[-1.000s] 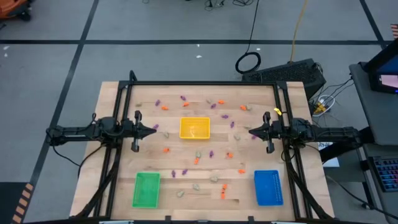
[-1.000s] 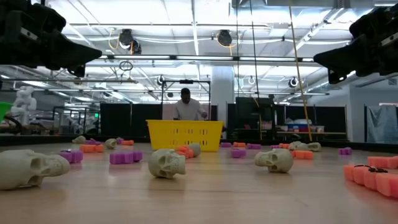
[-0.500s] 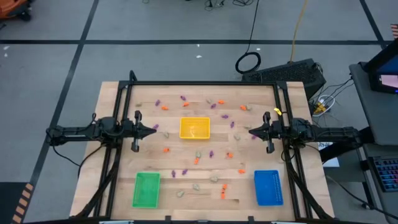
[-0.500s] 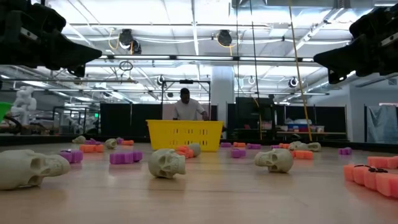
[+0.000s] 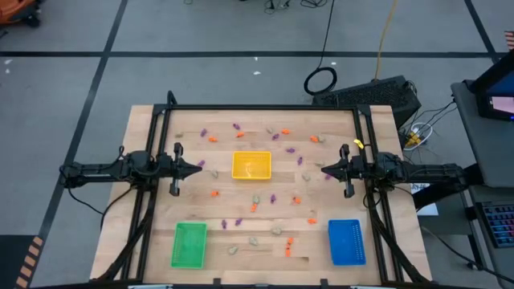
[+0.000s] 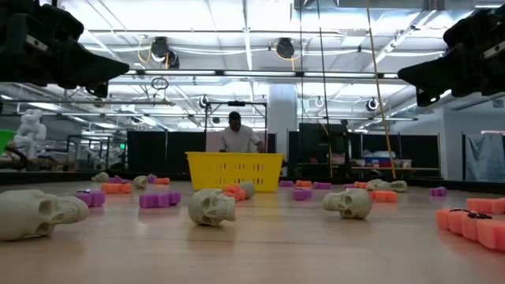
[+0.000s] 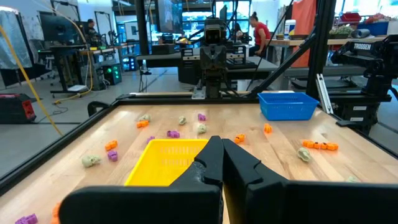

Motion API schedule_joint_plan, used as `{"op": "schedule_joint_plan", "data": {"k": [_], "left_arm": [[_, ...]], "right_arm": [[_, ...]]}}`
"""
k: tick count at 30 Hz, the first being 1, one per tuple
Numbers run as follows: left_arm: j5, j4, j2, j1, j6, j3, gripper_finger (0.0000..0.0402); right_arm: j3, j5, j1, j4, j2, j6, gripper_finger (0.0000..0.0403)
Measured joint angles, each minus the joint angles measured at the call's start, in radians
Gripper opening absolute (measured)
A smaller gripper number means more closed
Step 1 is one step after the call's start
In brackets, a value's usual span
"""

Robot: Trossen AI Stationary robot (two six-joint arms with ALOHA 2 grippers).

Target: Sort Halloween decoration

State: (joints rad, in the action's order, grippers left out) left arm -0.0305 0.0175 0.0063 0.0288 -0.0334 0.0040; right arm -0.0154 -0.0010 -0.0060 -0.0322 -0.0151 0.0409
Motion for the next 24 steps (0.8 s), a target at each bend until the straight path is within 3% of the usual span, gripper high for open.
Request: {"op": "schedule_joint_plan", "data": {"k": [24], "left_arm": [[0.0,0.001,0.0,0.0,0.0,0.0,0.0]], "right_arm": [[0.0,0.0,0.0,-0.001,0.0,-0.017,0.0]]}}
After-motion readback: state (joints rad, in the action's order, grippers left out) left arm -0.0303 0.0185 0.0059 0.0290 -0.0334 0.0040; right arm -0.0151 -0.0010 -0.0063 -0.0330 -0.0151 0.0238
